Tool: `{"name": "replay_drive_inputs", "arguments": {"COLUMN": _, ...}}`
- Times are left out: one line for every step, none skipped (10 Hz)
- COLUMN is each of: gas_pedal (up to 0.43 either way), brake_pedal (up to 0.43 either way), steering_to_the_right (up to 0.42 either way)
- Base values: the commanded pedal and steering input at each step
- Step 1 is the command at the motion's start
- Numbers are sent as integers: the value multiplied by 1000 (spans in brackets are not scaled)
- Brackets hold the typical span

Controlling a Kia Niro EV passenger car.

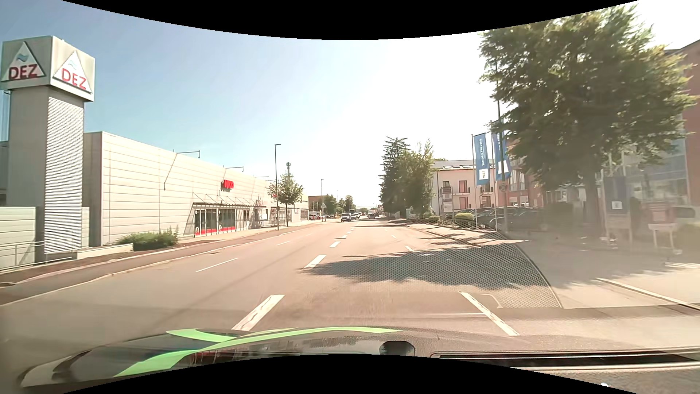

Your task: Follow the waypoints while adhering to traffic rules and regulations

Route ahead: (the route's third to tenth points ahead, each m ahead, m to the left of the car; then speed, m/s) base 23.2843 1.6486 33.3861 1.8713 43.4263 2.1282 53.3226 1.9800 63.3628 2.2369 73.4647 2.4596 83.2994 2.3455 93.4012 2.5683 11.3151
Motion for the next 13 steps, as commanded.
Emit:
{"name": "replay_drive_inputs", "arguments": {"gas_pedal": 130, "brake_pedal": 0, "steering_to_the_right": -3}}
{"name": "replay_drive_inputs", "arguments": {"gas_pedal": 130, "brake_pedal": 0, "steering_to_the_right": -3}}
{"name": "replay_drive_inputs", "arguments": {"gas_pedal": 130, "brake_pedal": 0, "steering_to_the_right": -3}}
{"name": "replay_drive_inputs", "arguments": {"gas_pedal": 130, "brake_pedal": 0, "steering_to_the_right": -3}}
{"name": "replay_drive_inputs", "arguments": {"gas_pedal": 118, "brake_pedal": 0, "steering_to_the_right": -3}}
{"name": "replay_drive_inputs", "arguments": {"gas_pedal": 118, "brake_pedal": 0, "steering_to_the_right": -3}}
{"name": "replay_drive_inputs", "arguments": {"gas_pedal": 118, "brake_pedal": 0, "steering_to_the_right": -3}}
{"name": "replay_drive_inputs", "arguments": {"gas_pedal": 110, "brake_pedal": 0, "steering_to_the_right": -3}}
{"name": "replay_drive_inputs", "arguments": {"gas_pedal": 110, "brake_pedal": 0, "steering_to_the_right": -3}}
{"name": "replay_drive_inputs", "arguments": {"gas_pedal": 110, "brake_pedal": 0, "steering_to_the_right": -3}}
{"name": "replay_drive_inputs", "arguments": {"gas_pedal": 110, "brake_pedal": 0, "steering_to_the_right": -3}}
{"name": "replay_drive_inputs", "arguments": {"gas_pedal": 110, "brake_pedal": 0, "steering_to_the_right": -4}}
{"name": "replay_drive_inputs", "arguments": {"gas_pedal": 110, "brake_pedal": 0, "steering_to_the_right": -3}}
